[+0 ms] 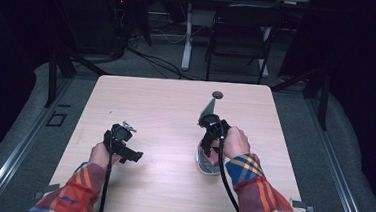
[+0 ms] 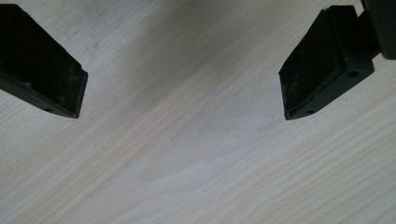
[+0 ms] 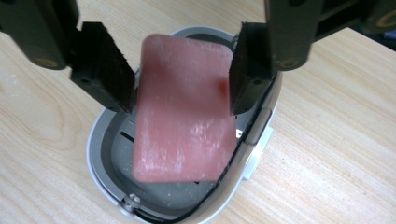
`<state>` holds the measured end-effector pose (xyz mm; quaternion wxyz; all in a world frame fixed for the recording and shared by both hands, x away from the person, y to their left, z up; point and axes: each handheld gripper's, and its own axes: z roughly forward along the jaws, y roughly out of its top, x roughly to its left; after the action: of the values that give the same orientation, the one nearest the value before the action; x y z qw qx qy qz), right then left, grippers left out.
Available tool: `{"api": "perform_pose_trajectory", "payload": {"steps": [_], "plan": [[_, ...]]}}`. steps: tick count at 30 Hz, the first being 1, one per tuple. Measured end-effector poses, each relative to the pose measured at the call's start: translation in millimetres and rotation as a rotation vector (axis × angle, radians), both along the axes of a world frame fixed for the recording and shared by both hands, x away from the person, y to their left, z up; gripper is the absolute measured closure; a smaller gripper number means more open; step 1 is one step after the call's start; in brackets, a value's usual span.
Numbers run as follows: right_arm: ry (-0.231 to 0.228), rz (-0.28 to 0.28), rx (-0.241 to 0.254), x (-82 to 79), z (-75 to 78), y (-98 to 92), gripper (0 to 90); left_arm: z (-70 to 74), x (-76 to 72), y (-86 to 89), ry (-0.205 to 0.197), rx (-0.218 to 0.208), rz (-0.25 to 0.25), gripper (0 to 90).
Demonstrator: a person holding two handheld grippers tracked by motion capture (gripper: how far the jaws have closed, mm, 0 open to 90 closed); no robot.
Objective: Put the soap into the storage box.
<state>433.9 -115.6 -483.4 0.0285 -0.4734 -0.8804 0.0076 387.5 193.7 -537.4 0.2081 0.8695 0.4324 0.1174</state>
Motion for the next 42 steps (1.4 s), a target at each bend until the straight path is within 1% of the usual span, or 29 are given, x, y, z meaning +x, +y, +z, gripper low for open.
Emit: {"api": "perform_pose_trajectory", "payload": {"steps": [1,2,3,4,7,8,9,11,14,16,18,19,20,22,23,25,26,27,29,30,31,32,34,35,37,38,39,41,42], "plan": [[0.001,0.010,0.001,-0.4,1.7,-0.7,43.4,0.0,0.0,0.0,0.000,0.000,0.000,0.9],[-0.014,0.003,0.020,-2.3,1.3,-1.2,44.8,-0.1,0.0,0.0,0.000,-0.001,0.000,0.9],[-0.003,0.015,0.019,-2.7,2.9,-1.9,46.0,0.0,0.1,0.0,0.000,0.000,0.000,0.9],[-0.012,0.033,0.016,-3.4,3.7,-2.4,46.8,0.0,0.1,0.1,0.000,0.000,0.000,0.9],[-0.013,0.042,0.020,-5.6,4.4,-2.8,48.8,-0.1,0.1,0.1,0.000,-0.001,0.000,0.9],[-0.010,0.051,0.019,-7.0,4.8,-3.4,51.2,0.0,-0.1,-0.1,0.001,0.001,-0.001,0.9],[-0.014,0.052,0.031,-8.3,4.3,-3.6,51.8,0.1,-0.1,-0.2,0.001,0.001,-0.002,0.9],[-0.013,0.063,0.023,-9.3,5.2,-3.9,52.3,-0.2,0.0,-0.2,0.002,0.000,-0.002,0.9],[-0.032,0.061,0.036,-11.3,6.7,-5.4,52.0,-0.4,0.1,-0.3,0.005,0.001,-0.005,1.1],[-0.052,0.064,0.034,-11.7,9.7,-7.8,51.3,-0.6,0.2,-0.4,0.008,0.002,-0.007,1.2],[-0.073,0.059,0.042,-12.8,11.6,-11.1,49.0,-0.5,0.2,-0.3,0.006,0.000,-0.007,1.2],[-0.073,0.059,0.042,-12.8,11.6,-11.1,49.0,-0.5,0.2,-0.3,0.006,0.000,-0.007,1.2],[-0.093,0.053,0.042,-13.5,13.8,-15.3,47.4,-0.4,0.2,-0.1,0.007,0.001,-0.007,1.2],[-0.108,0.052,0.041,-13.9,16.5,-20.4,43.3,-0.4,0.3,0.0,0.006,-0.002,-0.007,1.2],[-0.127,0.045,0.051,-14.8,17.5,-23.1,42.8,-0.4,0.3,0.1,0.006,-0.002,-0.007,1.2],[-0.134,0.051,0.052,-15.3,19.6,-26.0,41.2,-0.5,0.3,0.0,0.005,-0.004,-0.007,1.1],[-0.158,0.053,0.053,-18.1,22.9,-31.3,36.8,-0.1,0.2,0.2,0.004,-0.008,-0.005,1.1],[-0.178,0.043,0.070,-20.4,23.3,-34.3,34.7,-0.1,0.2,0.2,0.004,-0.008,-0.005,1.0],[-0.211,0.033,0.074,-24.6,25.4,-40.6,30.1,0.1,0.4,0.8,0.003,-0.014,-0.005,0.9],[-0.221,0.035,0.060,-26.1,27.3,-44.5,29.2,0.2,0.4,0.9,0.003,-0.016,-0.005,0.8],[-0.251,0.029,0.045,-28.5,27.3,-47.9,28.3,0.2,0.4,0.9,0.002,-0.017,-0.005,0.7],[-0.267,0.023,0.028,-30.6,28.3,-51.2,26.3,0.2,0.3,0.9,0.001,-0.018,-0.005,0.7],[-0.288,0.019,0.040,-34.6,29.3,-59.9,23.5,0.1,0.4,0.7,0.002,-0.017,-0.006,0.6],[-0.298,0.009,0.054,-37.1,29.2,-64.0,21.2,0.2,0.3,0.6,0.002,-0.014,-0.005,0.6],[-0.313,0.025,0.032,-41.0,32.2,-73.8,17.6,0.3,0.2,0.7,0.001,-0.015,-0.002,0.6],[-0.336,0.009,0.038,-44.2,30.7,-78.4,16.2,0.3,0.3,0.9,-0.001,-0.016,-0.002,0.6],[-0.341,0.012,0.025,-45.8,30.4,-84.3,14.4,0.3,0.3,1.1,-0.001,-0.016,0.001,0.6],[-0.354,0.004,0.014,-50.2,29.2,-95.9,14.0,0.0,0.5,1.2,0.000,-0.018,0.006,0.6],[-0.358,-0.010,0.015,-52.9,28.2,-101.1,13.3,0.0,0.5,1.1,0.001,-0.017,0.005,0.6]]}}
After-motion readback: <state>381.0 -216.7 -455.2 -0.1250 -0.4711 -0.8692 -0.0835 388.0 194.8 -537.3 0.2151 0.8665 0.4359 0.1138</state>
